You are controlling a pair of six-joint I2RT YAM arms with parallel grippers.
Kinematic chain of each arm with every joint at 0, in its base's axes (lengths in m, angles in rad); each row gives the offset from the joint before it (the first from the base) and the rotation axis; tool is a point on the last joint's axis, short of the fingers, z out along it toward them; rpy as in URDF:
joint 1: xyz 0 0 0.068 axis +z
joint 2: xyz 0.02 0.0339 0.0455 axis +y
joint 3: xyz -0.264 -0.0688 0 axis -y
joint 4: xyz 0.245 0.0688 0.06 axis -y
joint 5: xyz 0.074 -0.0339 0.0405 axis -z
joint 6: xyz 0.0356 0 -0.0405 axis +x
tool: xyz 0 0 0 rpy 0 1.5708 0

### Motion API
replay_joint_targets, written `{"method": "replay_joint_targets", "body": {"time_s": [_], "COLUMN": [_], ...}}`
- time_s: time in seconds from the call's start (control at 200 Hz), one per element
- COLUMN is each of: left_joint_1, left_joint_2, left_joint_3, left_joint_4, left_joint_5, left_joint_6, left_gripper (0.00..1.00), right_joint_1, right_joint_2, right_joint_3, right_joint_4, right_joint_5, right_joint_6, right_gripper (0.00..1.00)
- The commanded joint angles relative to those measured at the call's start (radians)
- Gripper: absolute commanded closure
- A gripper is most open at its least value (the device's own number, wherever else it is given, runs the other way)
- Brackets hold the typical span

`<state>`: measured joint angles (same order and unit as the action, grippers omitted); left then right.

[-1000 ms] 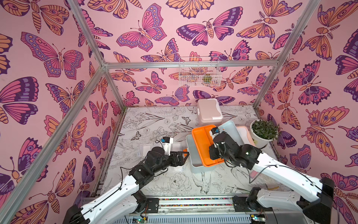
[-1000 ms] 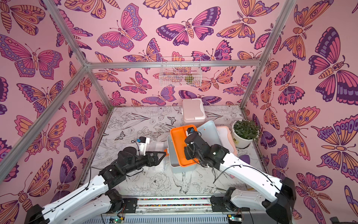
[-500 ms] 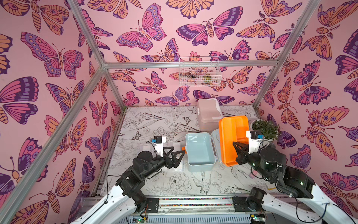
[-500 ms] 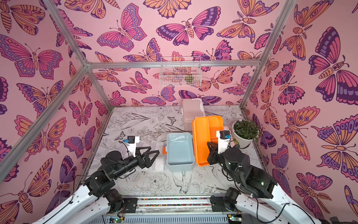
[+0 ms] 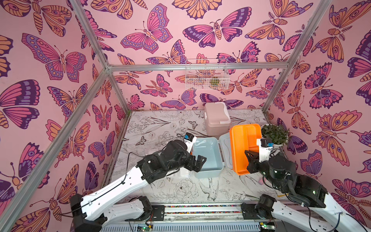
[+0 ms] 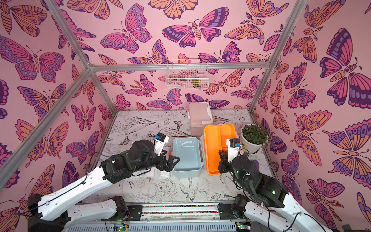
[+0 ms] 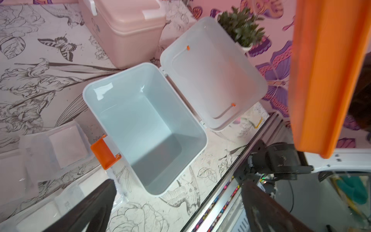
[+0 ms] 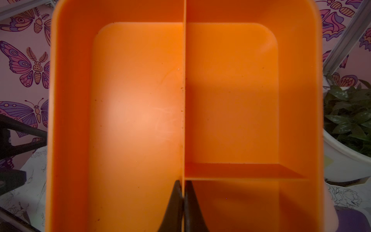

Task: Open first aid kits and take out gauze
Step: Pick up the compartment layer from the first aid kit, then place the compartment layer in the first aid kit.

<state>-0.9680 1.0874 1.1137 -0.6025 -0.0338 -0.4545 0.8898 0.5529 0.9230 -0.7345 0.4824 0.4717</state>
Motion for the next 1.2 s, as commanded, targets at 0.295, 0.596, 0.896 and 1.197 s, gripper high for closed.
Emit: {"method": "replay_joint_targets", "body": {"time_s": [0.295,0.596,0.896,1.197], "left_joint_1": [-0.006,-0.007,-0.006,-0.005], "left_joint_2": [-0.064,-0.294,-0.436,-0.457], "left_joint_3": [-0.008,-0.245,-0.394,-0.416], "left_joint_4": [-0.151,0.079,0.159,0.156], "left_joint_5": [-0.138,-0.156,-0.255,-0.271], "left_joint_6": [0.031,-0.038,-0.103,-0.088], "left_gripper": [0.0,0.0,0.0,0.0], "right_joint_1": [-0.008,0.004,0.053,0.073], "right_joint_2": [0.046,0.418,0.78,0.931], "right_joint_3": [0.073,0.124,0.33,0.42], "right_joint_4": [-0.005,0.11,0.01,-0.079], "right_joint_5": [-0.071,-0.293,-0.271,-0.126], "right_joint_6": [0.003,0.075,0.294,0.402], "right_gripper": [1.0,1.0,1.0,1.0]}}
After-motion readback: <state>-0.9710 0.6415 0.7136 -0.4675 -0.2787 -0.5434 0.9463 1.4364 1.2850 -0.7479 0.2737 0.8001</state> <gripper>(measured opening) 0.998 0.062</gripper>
